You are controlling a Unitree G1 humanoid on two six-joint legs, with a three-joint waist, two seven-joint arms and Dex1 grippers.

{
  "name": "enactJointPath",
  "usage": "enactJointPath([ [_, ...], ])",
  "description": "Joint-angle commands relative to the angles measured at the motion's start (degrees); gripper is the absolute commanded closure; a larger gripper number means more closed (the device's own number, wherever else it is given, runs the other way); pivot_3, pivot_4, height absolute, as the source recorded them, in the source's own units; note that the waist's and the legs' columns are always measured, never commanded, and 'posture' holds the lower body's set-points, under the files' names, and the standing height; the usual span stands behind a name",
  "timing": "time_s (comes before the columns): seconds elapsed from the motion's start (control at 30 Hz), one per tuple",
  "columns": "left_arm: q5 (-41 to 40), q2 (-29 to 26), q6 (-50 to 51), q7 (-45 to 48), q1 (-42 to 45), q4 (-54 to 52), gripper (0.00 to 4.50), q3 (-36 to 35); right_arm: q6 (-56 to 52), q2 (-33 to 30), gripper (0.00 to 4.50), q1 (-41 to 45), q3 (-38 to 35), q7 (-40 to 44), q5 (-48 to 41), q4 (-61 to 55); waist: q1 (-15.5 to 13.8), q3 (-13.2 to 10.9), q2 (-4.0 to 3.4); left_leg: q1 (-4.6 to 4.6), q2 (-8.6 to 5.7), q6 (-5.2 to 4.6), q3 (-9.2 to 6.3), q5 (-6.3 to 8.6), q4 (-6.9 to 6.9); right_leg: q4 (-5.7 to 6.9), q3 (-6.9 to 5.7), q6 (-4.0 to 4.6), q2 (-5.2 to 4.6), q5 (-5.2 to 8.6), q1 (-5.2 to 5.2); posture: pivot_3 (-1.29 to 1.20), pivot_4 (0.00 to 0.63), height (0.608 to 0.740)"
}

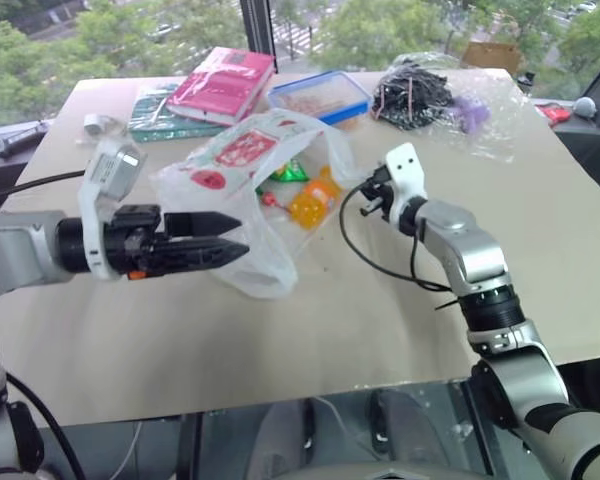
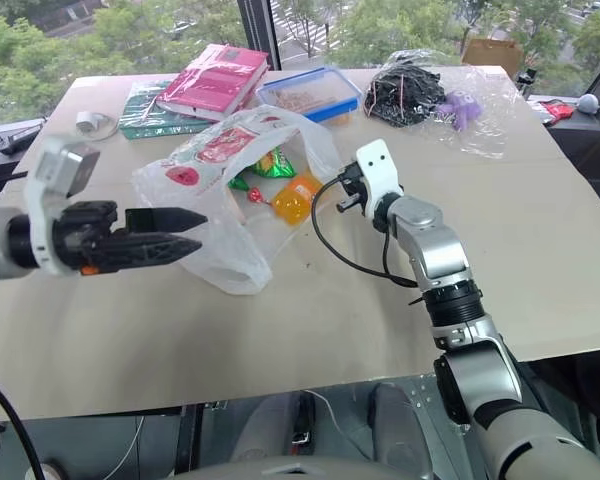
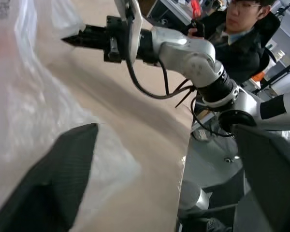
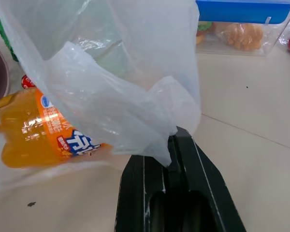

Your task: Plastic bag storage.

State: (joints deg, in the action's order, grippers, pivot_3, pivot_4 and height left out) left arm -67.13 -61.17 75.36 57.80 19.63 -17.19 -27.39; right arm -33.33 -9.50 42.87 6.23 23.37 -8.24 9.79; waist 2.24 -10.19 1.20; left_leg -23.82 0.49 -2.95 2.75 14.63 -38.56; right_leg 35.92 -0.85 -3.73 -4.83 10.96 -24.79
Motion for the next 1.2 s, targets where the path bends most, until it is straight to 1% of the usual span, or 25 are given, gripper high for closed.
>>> enactJointPath([
  [0.03,0.68,-1.47,-1.73,2.74,-9.62,-8.07,0.03,-4.97,0.56,-0.78,4.50,0.46,-1.55,0.40,-0.71,-2.24,0.11,-0.01,-0.01,0.01,-0.01,0.00,0.00,0.00,0.00,0.04,0.00,0.00,-0.02,0.00,0.00,0.00,0.150,0.740],
  [0.07,2.12,-0.46,-3.29,2.32,-13.59,-11.14,0.03,-4.91,0.39,-0.91,4.50,0.27,-1.62,0.47,-0.79,-2.50,0.13,-0.01,-0.02,-0.01,0.00,0.01,-0.01,0.00,0.01,0.02,-0.01,0.01,0.00,0.00,-0.01,0.00,0.150,0.740],
  [0.1,2.48,1.78,-4.67,0.19,-15.82,-13.44,0.03,-4.37,0.28,-1.10,4.50,0.10,-1.58,0.57,-0.75,-2.69,0.14,-0.01,-0.02,0.01,0.00,0.01,0.01,0.00,0.05,0.01,0.00,0.01,-0.01,0.01,-0.02,0.00,0.150,0.740],
  [0.2,6.08,9.34,-9.52,-9.19,-17.48,-17.49,0.03,0.41,-0.22,-1.64,4.50,-0.44,-1.46,0.73,-0.78,-3.56,-0.52,-0.01,-0.06,-0.01,-0.03,0.02,-0.02,0.00,0.12,-0.02,-0.04,0.03,-0.08,0.01,-0.03,0.00,0.150,0.740],
  [0.3,7.65,14.33,-11.09,-15.59,-16.61,-19.86,0.03,4.95,-0.89,-2.09,4.50,-0.64,-1.59,0.70,-0.83,-4.30,-0.77,0.02,-0.02,-0.01,-0.04,0.03,-0.07,-0.01,0.07,0.02,-0.07,0.06,-0.08,-0.03,0.01,0.00,0.150,0.740],
  [0.37,9.26,18.56,-12.44,-21.09,-14.15,-19.01,0.03,8.00,-1.48,-2.30,4.50,-0.79,-1.81,0.64,-0.95,-4.94,-1.01,0.02,-0.05,0.01,-0.06,0.03,-0.05,-0.01,0.05,0.02,-0.05,0.09,-0.08,-0.05,0.02,0.00,0.150,0.740],
  [0.4,11.53,20.47,-13.39,-23.98,-12.67,-18.49,0.03,10.28,-1.82,-2.43,4.50,-0.89,-1.91,0.62,-1.05,-5.30,-1.28,0.02,-0.04,0.03,-0.08,0.02,-0.04,-0.01,0.05,0.04,-0.04,0.09,-0.08,-0.05,0.02,0.00,0.150,0.740],
  [0.5,14.56,25.34,-15.20,-28.80,-9.41,-17.94,0.03,15.08,-2.60,-2.81,4.50,-1.09,-2.09,0.61,-1.22,-6.15,-1.47,0.03,-0.04,0.02,-0.12,0.02,-0.05,-0.01,0.04,0.04,-0.06,0.09,-0.04,-0.06,0.04,0.00,0.150,0.740],
  [0.53,13.56,27.43,-15.36,-29.87,-8.30,-17.32,0.03,15.33,-2.84,-2.99,4.50,-1.16,-2.17,0.66,-1.33,-6.45,-1.47,0.03,-0.04,0.01,-0.13,0.01,-0.04,-0.01,0.04,0.03,-0.05,0.09,-0.04,-0.06,0.04,0.00,0.150,0.740],
  [0.57,12.87,28.85,-15.46,-30.65,-7.57,-16.86,0.56,15.41,-3.01,-3.13,4.50,-1.21,-2.20,0.68,-1.45,-6.66,-1.47,0.03,-0.03,0.01,-0.14,0.00,-0.02,-0.01,0.04,0.01,-0.04,0.08,-0.05,-0.06,0.04,0.00,0.150,0.740],
  [0.6,12.41,29.71,-15.39,-31.13,-7.14,-16.58,0.90,15.35,-3.12,-3.23,4.50,-1.23,-2.21,0.68,-1.55,-6.79,-1.46,0.03,-0.03,-0.01,-0.14,-0.01,-0.03,-0.01,0.04,0.00,-0.05,0.08,-0.05,-0.06,0.04,0.00,0.150,0.740],
  [0.63,10.46,30.75,-15.26,-31.44,-6.05,-16.41,1.35,14.68,-3.39,-3.31,4.50,-1.08,-2.72,0.67,-2.02,-6.89,-1.45,0.03,-0.04,-0.01,-0.14,-0.01,-0.03,-0.01,0.04,-0.01,-0.05,0.08,-0.04,-0.06,0.04,0.00,0.150,0.740],
  [0.67,7.37,31.87,-15.00,-32.19,-4.87,-15.79,1.77,13.41,-3.63,-3.36,4.50,-0.86,-3.25,0.72,-2.55,-6.90,-1.45,0.03,-0.04,-0.01,-0.14,-0.01,-0.03,-0.01,0.04,0.00,-0.04,0.08,-0.04,-0.06,0.03,0.00,0.150,0.740],
  [0.7,2.10,32.61,-14.44,-33.21,-3.53,-14.66,2.28,11.43,-3.94,-3.44,4.50,-0.52,-3.95,0.93,-3.29,-7.01,-1.46,0.03,-0.03,-0.01,-0.13,-0.01,-0.03,-0.01,0.04,0.00,-0.05,0.08,-0.01,-0.06,0.02,0.00,0.150,0.740],
  [0.73,-1.79,32.99,-13.99,-34.12,-2.63,-13.82,2.77,10.05,-4.18,-3.48,4.50,-0.30,-4.41,1.10,-3.77,-7.11,-1.46,0.02,-0.03,-0.01,-0.12,-0.01,-0.04,-0.01,0.04,0.01,-0.06,0.08,-0.01,-0.06,0.02,0.00,0.150,0.740],
  [0.77,-8.17,32.90,-14.17,-36.52,-1.19,-11.80,3.24,8.02,-4.82,-3.22,4.50,0.32,-5.60,1.49,-5.22,-7.31,-1.47,0.02,-0.03,-0.01,-0.08,-0.01,-0.06,-0.01,0.02,0.01,-0.06,0.08,-0.02,-0.06,0.02,0.00,0.150,0.740],
  [0.8,-15.79,31.88,-14.87,-39.86,0.75,-9.24,3.76,6.36,-5.99,-2.70,4.50,1.25,-7.62,1.89,-7.74,-7.82,-1.48,0.02,-0.03,-0.01,-0.08,-0.02,-0.07,-0.01,0.01,0.02,-0.06,0.08,-0.02,-0.06,0.04,0.00,0.150,0.740],
  [0.83,-21.60,30.70,-15.52,-42.66,2.47,-7.23,4.28,5.31,-7.06,-2.24,4.50,2.11,-9.47,2.17,-10.07,-8.26,-1.48,0.02,-0.02,-0.01,-0.06,-0.02,-0.08,0.00,-0.02,0.03,-0.07,0.08,-0.03,-0.06,0.04,0.00,0.150,0.740],
  [0.87,-26.62,29.12,-16.18,-44.64,4.44,-5.25,4.49,4.40,-8.29,-1.78,4.50,3.26,-11.69,2.36,-12.82,-8.62,-1.47,0.01,-0.01,-0.03,-0.05,-0.03,-0.12,0.00,-0.06,0.05,-0.08,0.08,-0.03,-0.06,0.04,0.00,0.150,0.740],
  [0.93,-35.42,24.65,-17.74,-47.85,11.81,1.38,4.49,3.11,-10.83,-1.12,4.50,7.92,-18.02,2.71,-20.65,-8.40,-1.47,-0.02,-0.01,-0.04,-0.05,-0.04,-0.14,0.00,-0.12,0.09,-0.09,0.07,-0.04,-0.06,0.05,0.00,0.150,0.740],
  [0.97,-37.00,22.56,-18.43,-48.75,17.35,6.04,4.49,2.57,-11.92,-0.98,4.50,11.75,-22.17,2.47,-25.54,-7.27,-1.62,-0.16,0.01,-0.05,-0.07,-0.04,-0.14,0.01,-0.15,0.13,-0.09,0.07,-0.03,-0.06,0.04,0.00,0.150,0.740],
  [1.03,-37.35,19.78,-19.49,-50.11,27.21,15.14,4.49,2.45,-13.07,-1.93,4.50,18.52,-27.86,1.90,-31.73,-3.83,-1.72,-0.37,-0.05,-0.29,-0.12,-0.05,-0.38,0.01,-0.53,0.32,-0.34,0.07,0.00,-0.06,0.00,0.00,0.150,0.740],
  [1.07,-35.41,18.62,-19.57,-50.03,31.94,20.18,4.49,2.97,-13.11,-2.85,4.50,21.96,-29.83,1.83,-33.56,-1.51,-1.74,-0.37,-0.05,-0.34,-0.20,-0.05,-0.41,0.01,-0.56,0.29,-0.36,0.07,0.02,-0.06,-0.03,0.00,0.150,0.740],
  [1.1,-32.84,17.65,-19.52,-49.29,35.47,24.11,4.49,3.72,-13.05,-3.74,4.50,24.59,-31.11,1.87,-34.68,0.56,-1.77,-0.37,-0.05,-0.29,-0.24,-0.10,-0.40,0.04,-0.56,0.26,-0.37,0.07,0.02,-0.06,0.05,0.00,0.150,0.740],
  [1.2,-20.07,15.73,-21.68,-42.10,47.89,37.75,4.49,7.72,-10.92,-7.43,4.50,34.72,-34.12,2.26,-36.15,11.02,-1.75,-0.32,-0.05,-0.24,-0.32,-0.17,-0.31,0.08,-0.42,0.00,-0.42,0.04,0.04,-0.04,0.20,0.00,0.150,0.740],
])
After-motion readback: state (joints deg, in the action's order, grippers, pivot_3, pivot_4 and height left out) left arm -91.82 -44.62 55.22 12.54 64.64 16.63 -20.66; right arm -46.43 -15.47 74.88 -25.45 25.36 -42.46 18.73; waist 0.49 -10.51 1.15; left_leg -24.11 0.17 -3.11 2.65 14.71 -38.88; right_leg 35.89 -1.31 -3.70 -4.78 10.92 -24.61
